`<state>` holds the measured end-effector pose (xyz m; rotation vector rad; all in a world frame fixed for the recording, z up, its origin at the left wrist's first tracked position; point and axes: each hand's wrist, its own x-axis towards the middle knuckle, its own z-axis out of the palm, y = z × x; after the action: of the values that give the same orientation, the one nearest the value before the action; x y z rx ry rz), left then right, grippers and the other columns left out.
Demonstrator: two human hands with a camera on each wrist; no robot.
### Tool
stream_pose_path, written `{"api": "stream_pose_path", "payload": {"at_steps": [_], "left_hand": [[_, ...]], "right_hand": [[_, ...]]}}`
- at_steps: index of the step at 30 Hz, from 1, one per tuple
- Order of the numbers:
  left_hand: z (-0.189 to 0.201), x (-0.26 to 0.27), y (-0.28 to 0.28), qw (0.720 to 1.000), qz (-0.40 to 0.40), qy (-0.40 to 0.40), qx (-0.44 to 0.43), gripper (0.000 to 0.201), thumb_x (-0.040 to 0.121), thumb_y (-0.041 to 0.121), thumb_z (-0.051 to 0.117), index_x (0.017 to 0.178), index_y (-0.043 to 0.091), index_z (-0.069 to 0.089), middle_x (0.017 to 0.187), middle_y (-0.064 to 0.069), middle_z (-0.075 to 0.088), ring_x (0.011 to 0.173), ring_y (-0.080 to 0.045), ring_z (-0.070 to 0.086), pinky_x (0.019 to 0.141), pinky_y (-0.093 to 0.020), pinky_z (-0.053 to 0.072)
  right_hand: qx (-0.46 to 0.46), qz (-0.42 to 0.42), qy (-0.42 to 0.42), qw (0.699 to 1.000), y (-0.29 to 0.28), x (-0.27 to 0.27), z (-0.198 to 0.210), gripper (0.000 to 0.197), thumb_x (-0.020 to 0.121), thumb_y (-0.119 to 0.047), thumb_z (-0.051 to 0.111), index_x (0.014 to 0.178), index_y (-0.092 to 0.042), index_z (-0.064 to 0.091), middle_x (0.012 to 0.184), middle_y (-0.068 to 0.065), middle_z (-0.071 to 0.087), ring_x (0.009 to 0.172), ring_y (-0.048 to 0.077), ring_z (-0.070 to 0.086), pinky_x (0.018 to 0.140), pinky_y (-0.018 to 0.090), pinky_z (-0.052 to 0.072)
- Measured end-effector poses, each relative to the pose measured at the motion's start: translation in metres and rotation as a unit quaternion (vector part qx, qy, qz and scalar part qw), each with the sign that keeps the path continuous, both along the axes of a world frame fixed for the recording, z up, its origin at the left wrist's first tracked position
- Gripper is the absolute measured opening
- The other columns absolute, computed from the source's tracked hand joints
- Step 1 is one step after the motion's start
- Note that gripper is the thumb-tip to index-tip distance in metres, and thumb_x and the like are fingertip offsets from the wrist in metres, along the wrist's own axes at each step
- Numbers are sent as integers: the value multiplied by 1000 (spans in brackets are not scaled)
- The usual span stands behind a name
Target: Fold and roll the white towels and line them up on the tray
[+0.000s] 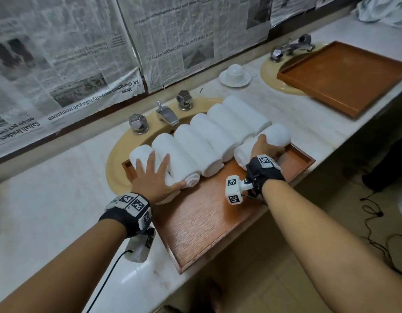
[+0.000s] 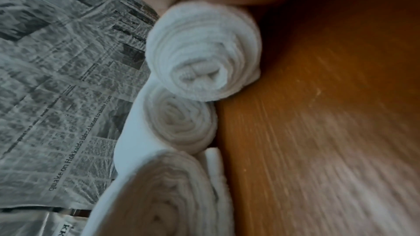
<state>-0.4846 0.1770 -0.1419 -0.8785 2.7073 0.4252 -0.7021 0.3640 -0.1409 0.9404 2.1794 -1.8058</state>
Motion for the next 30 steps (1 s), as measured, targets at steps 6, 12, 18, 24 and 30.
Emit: {"api": "stream_pose_path", "payload": {"at_steps": [6, 12, 18, 24, 30], "left_hand": [[2, 1, 3, 1000, -3, -5, 5, 102, 73, 84, 44, 150, 43, -9, 159, 5, -23, 143, -40, -21, 114, -57, 16], [3, 2, -1, 999, -7, 7, 34, 102, 74, 81, 47, 151, 42, -8, 159, 6, -22, 143, -39, -23, 116, -56, 9], [3, 33, -15, 966, 24, 216, 138, 84, 86, 52, 62, 153, 27, 18, 163, -3, -2, 149, -24, -2, 118, -37, 6], [-8, 160, -39, 912, 142, 328, 201, 44, 88, 28, 67, 130, 22, 54, 140, 3, 42, 122, -14, 49, 100, -28, 42], [-24, 323, -104, 892, 301, 312, 128, 26, 87, 21, 67, 113, 20, 65, 119, 1, 56, 110, -17, 55, 97, -31, 43]], "right_hand": [[149, 44, -23, 988, 7, -1, -13, 76, 87, -64, 42, 141, -11, 34, 143, 15, 29, 136, 33, 20, 111, 47, 14], [138, 20, -3, 990, 7, 14, 3, 74, 80, -51, 56, 140, -12, 32, 141, 13, 28, 132, 33, 22, 108, 44, 21], [145, 114, 124, 975, -29, 103, 33, 51, 81, -29, 62, 127, -16, 46, 138, 12, 35, 127, 32, 29, 104, 41, 28], [157, 407, 297, 849, -123, 229, 42, 23, 83, -22, 61, 105, -16, 62, 122, 8, 49, 117, 29, 33, 91, 25, 22], [179, 663, 343, 641, -227, 351, 4, 32, 86, -23, 63, 116, -12, 61, 128, 9, 47, 123, 27, 31, 103, 32, 24]]}}
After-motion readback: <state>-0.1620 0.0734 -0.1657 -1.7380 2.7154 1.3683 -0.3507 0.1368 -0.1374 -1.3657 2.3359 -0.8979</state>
